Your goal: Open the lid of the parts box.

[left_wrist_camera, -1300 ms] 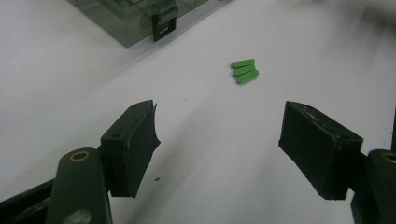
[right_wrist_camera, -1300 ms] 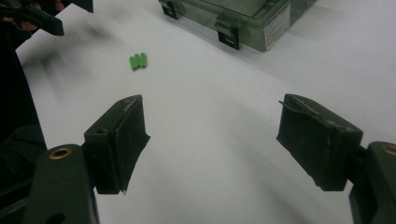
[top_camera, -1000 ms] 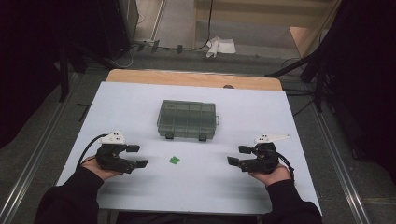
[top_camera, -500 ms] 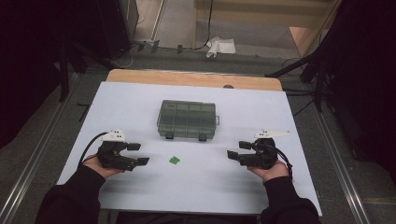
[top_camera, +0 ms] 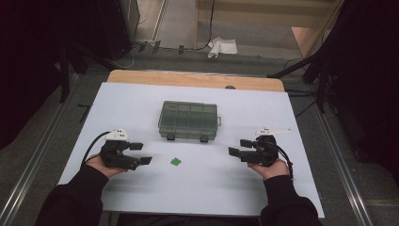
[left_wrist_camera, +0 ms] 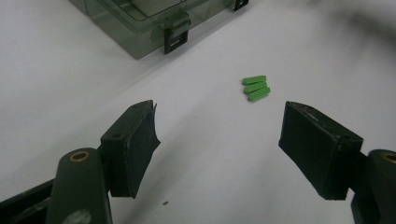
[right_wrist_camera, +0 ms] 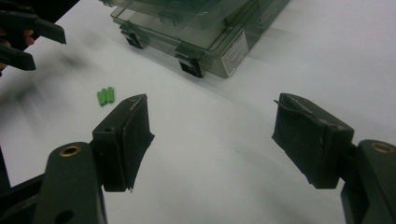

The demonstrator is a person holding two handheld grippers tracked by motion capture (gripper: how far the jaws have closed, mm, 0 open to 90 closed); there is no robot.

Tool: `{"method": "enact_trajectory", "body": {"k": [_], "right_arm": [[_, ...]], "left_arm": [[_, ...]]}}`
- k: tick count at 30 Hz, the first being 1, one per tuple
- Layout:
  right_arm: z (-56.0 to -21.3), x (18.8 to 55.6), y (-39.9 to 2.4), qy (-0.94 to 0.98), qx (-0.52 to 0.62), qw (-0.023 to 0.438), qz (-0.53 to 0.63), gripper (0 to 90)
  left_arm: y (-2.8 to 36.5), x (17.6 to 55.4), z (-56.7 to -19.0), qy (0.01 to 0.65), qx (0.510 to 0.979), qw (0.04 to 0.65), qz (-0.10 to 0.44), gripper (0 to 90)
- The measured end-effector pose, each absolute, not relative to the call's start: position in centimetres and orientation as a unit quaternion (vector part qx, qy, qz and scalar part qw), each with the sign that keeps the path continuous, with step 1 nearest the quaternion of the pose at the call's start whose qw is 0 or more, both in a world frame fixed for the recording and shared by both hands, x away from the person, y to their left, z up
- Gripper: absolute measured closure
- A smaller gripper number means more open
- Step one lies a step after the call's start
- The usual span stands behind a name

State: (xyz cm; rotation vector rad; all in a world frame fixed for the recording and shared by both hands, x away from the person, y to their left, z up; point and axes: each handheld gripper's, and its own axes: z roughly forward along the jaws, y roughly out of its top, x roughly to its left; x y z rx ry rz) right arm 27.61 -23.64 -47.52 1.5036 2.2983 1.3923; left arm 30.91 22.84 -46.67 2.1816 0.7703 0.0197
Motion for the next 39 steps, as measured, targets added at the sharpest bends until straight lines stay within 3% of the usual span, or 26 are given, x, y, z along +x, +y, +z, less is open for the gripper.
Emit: {"method": "enact_trajectory", "body": {"k": [39], "right_arm": [[-48.1, 30.5, -20.6, 0.764, 0.47, 0.05, 0.44, 28.9]], "left_arm": [[22.6, 31.9, -47.1, 0.318, 0.857, 0.405, 0.004, 26.2]]}}
